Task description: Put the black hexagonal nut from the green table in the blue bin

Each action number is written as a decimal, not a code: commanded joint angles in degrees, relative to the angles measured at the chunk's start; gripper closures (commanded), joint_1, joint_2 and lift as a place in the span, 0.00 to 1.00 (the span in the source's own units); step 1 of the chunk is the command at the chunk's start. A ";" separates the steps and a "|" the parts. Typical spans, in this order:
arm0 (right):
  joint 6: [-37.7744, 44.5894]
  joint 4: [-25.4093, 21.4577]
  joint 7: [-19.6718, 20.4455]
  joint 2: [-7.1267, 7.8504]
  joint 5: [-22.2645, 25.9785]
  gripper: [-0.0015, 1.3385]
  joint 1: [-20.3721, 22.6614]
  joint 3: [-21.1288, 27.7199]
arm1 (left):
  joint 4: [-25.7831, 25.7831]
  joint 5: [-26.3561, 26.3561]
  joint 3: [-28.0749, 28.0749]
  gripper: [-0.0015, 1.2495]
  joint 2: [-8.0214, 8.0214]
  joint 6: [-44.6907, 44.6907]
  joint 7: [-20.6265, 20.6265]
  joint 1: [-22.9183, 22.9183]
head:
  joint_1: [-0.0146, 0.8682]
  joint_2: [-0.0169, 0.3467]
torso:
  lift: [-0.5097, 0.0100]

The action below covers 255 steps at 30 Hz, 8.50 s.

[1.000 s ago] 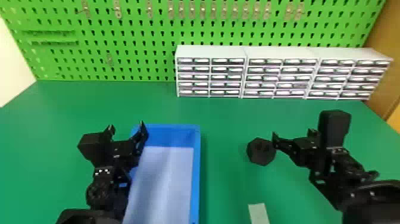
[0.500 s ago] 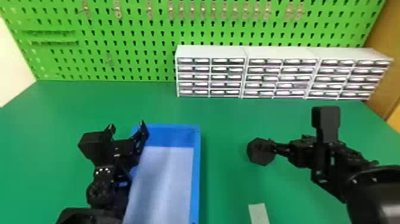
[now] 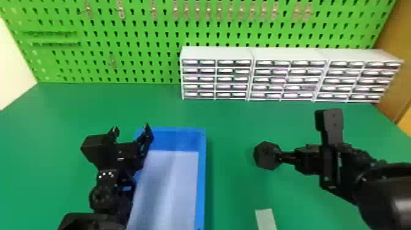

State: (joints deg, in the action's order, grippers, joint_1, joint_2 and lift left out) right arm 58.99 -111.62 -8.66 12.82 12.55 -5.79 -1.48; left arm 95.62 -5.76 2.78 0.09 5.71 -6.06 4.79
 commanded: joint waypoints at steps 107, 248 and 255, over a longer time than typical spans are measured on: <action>-2.48 44.48 -31.06 -1.57 -18.70 0.10 -28.40 -15.74 | -0.44 0.57 0.03 0.31 0.00 0.00 0.00 -0.75 | 0.76 0.20 | 0.80; -6.08 16.35 -29.13 -2.89 -5.17 0.87 -21.19 -6.25 | -0.61 0.84 -0.15 0.31 0.71 -0.18 0.00 -1.36 | 0.76 0.20 | 0.80; -6.61 15.38 -28.16 -2.80 -0.60 0.87 -21.72 -10.38 | -0.53 0.84 -0.59 0.31 0.71 -0.18 0.00 -1.28 | 0.76 0.20 | 0.80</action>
State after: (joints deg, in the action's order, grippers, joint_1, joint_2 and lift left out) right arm 52.58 -95.72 -37.14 10.01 9.77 -27.16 -9.61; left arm 95.01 -4.92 2.43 0.79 5.54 -6.06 3.46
